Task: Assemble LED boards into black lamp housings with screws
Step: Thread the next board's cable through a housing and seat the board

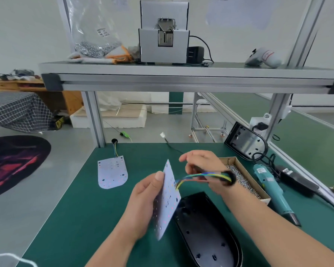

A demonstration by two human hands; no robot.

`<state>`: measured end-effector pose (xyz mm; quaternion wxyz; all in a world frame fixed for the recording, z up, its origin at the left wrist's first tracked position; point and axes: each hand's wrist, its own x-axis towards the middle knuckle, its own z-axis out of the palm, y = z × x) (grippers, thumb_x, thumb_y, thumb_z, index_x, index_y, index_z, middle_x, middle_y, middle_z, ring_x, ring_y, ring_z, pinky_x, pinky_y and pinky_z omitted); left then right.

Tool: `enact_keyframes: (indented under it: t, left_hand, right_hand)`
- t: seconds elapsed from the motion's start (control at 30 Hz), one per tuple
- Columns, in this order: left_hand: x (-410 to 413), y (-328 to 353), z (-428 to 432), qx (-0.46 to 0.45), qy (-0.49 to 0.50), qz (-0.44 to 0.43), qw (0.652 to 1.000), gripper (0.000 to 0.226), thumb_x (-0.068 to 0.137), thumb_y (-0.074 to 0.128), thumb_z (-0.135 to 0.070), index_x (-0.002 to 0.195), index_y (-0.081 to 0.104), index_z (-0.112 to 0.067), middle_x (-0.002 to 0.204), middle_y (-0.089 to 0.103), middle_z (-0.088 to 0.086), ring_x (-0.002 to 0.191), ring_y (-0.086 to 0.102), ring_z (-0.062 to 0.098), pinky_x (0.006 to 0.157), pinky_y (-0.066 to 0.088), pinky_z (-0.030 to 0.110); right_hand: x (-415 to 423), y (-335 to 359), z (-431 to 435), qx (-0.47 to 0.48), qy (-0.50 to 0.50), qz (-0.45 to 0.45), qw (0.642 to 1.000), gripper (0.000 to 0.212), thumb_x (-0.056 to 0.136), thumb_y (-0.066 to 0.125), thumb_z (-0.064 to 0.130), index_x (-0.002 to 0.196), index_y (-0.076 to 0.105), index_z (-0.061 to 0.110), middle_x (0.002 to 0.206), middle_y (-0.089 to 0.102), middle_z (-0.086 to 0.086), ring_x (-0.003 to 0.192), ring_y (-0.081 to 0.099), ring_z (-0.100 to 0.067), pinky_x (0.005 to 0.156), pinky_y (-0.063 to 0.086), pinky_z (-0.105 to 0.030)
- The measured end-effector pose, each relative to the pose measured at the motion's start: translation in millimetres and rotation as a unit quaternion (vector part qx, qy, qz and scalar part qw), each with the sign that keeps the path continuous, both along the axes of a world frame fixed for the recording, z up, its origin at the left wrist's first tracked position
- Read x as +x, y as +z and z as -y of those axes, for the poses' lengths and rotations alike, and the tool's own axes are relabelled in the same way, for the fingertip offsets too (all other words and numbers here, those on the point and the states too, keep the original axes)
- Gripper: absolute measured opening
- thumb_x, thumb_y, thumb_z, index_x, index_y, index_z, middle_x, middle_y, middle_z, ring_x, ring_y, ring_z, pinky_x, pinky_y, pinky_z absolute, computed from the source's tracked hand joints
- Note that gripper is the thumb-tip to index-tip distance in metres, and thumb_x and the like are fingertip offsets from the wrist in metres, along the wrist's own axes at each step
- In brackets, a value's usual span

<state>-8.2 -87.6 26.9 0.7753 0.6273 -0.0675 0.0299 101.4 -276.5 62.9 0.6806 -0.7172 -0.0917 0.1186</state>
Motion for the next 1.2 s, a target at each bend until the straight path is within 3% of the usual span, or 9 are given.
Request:
enact_keyframes:
  t: [0.1,0.23,0.33,0.47,0.6,0.77,0.93,1.07,1.2]
  left_hand:
    - [2,1,-2,-0.02,0.025,-0.047,0.998,0.054,0.091,0.06,-0.069,0.076,0.075,-0.02,0.071,0.067,0.003,0.057,0.057,0.015,0.053,0.044,0.026]
    - [3,4,-2,-0.045,0.047,-0.086,0.994,0.058,0.097,0.054,-0.066,0.116,0.078,-0.017,0.121,0.079,0.004,0.102,0.078,0.027,0.055,0.056,0.031]
    - [3,6,1,-0.059,0.031,-0.096,0.993,0.052,0.092,0.054,-0.062,0.112,0.081,-0.022,0.126,0.077,0.002,0.109,0.077,0.031,0.059,0.06,0.03]
    - [3,3,-2,0.002,0.027,-0.07,0.997,0.06,0.098,0.053,-0.067,0.116,0.08,-0.017,0.122,0.078,0.01,0.11,0.076,0.028,0.072,0.058,0.026]
    - [-1,2,-1,0.081,0.011,-0.01,0.997,0.074,0.094,0.054,-0.077,0.11,0.073,-0.007,0.113,0.075,0.023,0.102,0.071,0.04,0.092,0.052,0.049]
    - [-7,5,5,0.104,0.003,0.042,0.994,0.081,0.087,0.057,-0.085,0.092,0.063,-0.004,0.086,0.063,0.022,0.079,0.052,0.022,0.078,0.039,0.044]
    - [-10,1,12,0.097,-0.053,0.059,0.992,0.075,0.091,0.057,-0.081,0.096,0.069,-0.007,0.103,0.063,0.034,0.082,0.056,0.021,0.078,0.041,0.043]
    - [-9,3,19,0.048,-0.074,0.028,0.996,0.052,0.099,0.061,-0.06,0.085,0.073,-0.012,0.093,0.067,0.03,0.081,0.06,0.028,0.077,0.045,0.039]
    - [16,0,19,0.112,-0.105,-0.062,0.986,0.052,0.113,0.032,-0.001,0.07,0.061,-0.003,0.049,0.062,0.013,0.05,0.061,0.028,0.062,0.046,0.04]
  right_hand:
    - [-27,-1,9,-0.003,0.062,0.026,0.998,0.027,0.084,0.06,0.024,0.1,0.068,0.004,0.061,0.059,-0.009,0.04,0.042,-0.013,0.039,0.027,-0.014]
    - [-53,-9,25,0.057,0.108,0.005,0.992,0.021,0.087,0.057,0.025,0.096,0.072,0.014,0.059,0.056,-0.015,0.04,0.036,-0.017,0.04,0.022,-0.017]
    - [-70,-15,27,0.109,0.156,-0.028,0.981,0.019,0.083,0.061,0.02,0.098,0.072,0.013,0.061,0.056,-0.018,0.041,0.038,-0.017,0.038,0.026,-0.016]
    - [-84,-21,26,0.137,0.207,-0.024,0.968,0.023,0.085,0.063,0.025,0.102,0.07,0.011,0.066,0.06,-0.02,0.041,0.041,-0.017,0.039,0.028,-0.017]
    - [-86,-22,30,0.198,0.219,-0.013,0.955,0.027,0.096,0.059,0.027,0.109,0.068,0.006,0.069,0.065,-0.021,0.042,0.049,-0.019,0.039,0.03,-0.02]
    - [-77,-26,30,0.175,0.145,0.046,0.973,0.038,0.104,0.054,0.037,0.118,0.07,0.006,0.065,0.064,-0.01,0.042,0.049,-0.017,0.039,0.03,-0.021]
    - [-57,-29,23,0.115,0.036,0.091,0.989,0.022,0.098,0.061,0.024,0.112,0.073,0.013,0.096,0.073,-0.015,0.074,0.067,-0.022,0.055,0.051,-0.03]
    - [-48,-29,13,-0.027,0.002,0.129,0.991,0.03,0.097,0.059,0.03,0.125,0.067,0.024,0.099,0.077,-0.009,0.077,0.07,-0.019,0.069,0.055,-0.033]
    - [-46,-32,5,-0.037,0.028,0.104,0.994,0.029,0.107,0.058,0.025,0.136,0.06,0.029,0.093,0.077,-0.006,0.071,0.067,-0.015,0.063,0.053,-0.032]
